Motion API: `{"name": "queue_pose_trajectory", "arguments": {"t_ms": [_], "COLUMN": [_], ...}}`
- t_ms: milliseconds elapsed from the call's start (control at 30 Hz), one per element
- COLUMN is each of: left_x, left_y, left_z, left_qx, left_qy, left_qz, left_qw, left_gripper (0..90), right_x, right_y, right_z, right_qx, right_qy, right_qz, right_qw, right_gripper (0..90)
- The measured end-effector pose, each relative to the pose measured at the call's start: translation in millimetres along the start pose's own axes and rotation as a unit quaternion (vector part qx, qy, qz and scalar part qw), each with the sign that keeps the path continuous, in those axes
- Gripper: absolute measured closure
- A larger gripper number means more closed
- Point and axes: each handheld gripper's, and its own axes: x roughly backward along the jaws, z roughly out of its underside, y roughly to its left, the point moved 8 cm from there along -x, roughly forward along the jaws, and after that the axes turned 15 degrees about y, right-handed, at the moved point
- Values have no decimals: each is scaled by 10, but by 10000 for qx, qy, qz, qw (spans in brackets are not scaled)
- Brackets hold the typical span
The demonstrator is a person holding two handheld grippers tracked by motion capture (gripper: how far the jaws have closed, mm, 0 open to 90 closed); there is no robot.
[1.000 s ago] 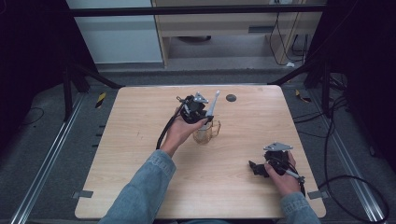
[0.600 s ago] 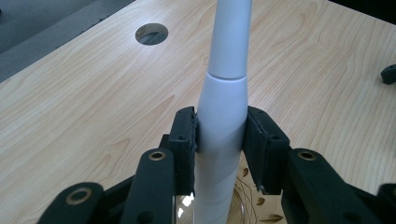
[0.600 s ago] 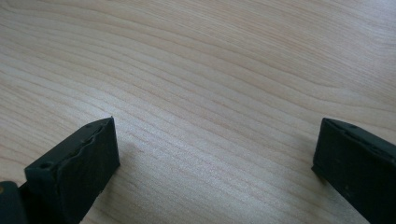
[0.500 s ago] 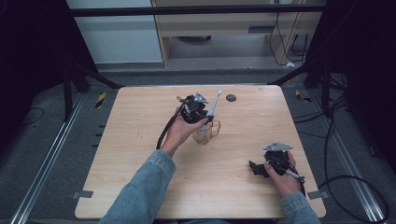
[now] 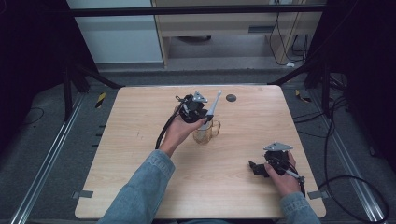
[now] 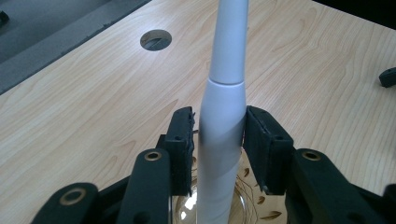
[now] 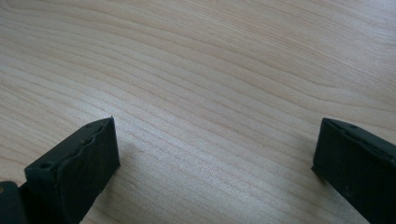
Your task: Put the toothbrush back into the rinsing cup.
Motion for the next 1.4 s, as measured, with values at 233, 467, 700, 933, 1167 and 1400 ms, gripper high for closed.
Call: {"name": "queue_pose_trajectory", "arguments": {"t_ms": [233,467,700,933,1167,1400], "left_x": [65,140,215,312,391,435], "left_y": [0,-10,-51,-82,-112,-167], "left_z": [10,20,26,38,46,40], "left_qx": [-28,-87,-132,-137,-151,-229], "left_qy": [-75,-138,-199,-331,-406,-448], "left_qz": [-89,-250,-358,-341,-331,-282], "left_qw": [9999,9996,9991,9988,9985,9983], "left_gripper": [581,502,358,250,162,120], "right_x": [0,0,0,-4,-7,-7], "right_y": [0,0,0,-1,4,4], "right_z": [0,0,0,-6,-12,-12], "right_qx": [2,0,0,0,-10,-11], "right_qy": [1,0,0,-4,0,1], "right_qz": [0,1,1,11,-2,-3], "right_qw": [10000,10000,10000,10000,10000,10000], "right_gripper": [3,3,3,3,4,3]}}
